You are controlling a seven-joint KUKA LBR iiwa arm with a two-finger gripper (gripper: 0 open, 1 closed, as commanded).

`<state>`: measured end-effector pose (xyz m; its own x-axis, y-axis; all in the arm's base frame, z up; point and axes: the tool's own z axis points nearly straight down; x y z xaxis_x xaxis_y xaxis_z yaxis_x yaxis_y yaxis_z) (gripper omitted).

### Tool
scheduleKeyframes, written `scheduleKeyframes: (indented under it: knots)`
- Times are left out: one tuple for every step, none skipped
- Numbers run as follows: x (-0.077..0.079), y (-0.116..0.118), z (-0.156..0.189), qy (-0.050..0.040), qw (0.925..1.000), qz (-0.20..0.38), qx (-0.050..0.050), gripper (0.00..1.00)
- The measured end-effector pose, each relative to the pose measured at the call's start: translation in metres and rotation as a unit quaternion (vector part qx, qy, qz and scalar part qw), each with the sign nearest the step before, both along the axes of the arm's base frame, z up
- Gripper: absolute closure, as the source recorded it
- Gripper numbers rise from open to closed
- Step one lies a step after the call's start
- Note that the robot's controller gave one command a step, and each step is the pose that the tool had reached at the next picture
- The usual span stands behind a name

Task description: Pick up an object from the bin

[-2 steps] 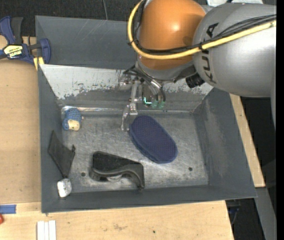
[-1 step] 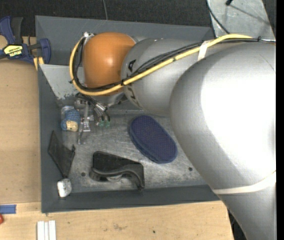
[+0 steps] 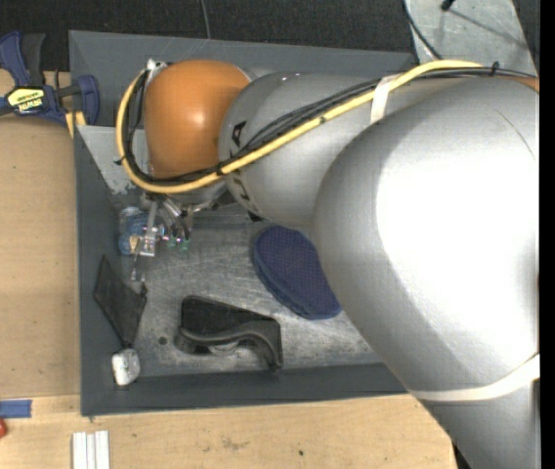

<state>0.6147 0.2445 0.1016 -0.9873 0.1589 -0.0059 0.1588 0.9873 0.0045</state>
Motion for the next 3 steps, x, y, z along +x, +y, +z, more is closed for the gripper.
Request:
scheduleKeyframes:
  knots:
    - [0.008,-0.001,0.022,0.0001,0.9995,-0.032,0.0,0.0]
    - [0.01,0.0,-0.029,0.0015,0.9972,-0.074,0.0,0.0]
    - [0.01,0.0,-0.028,0.0027,0.9973,-0.074,-0.001,0.0]
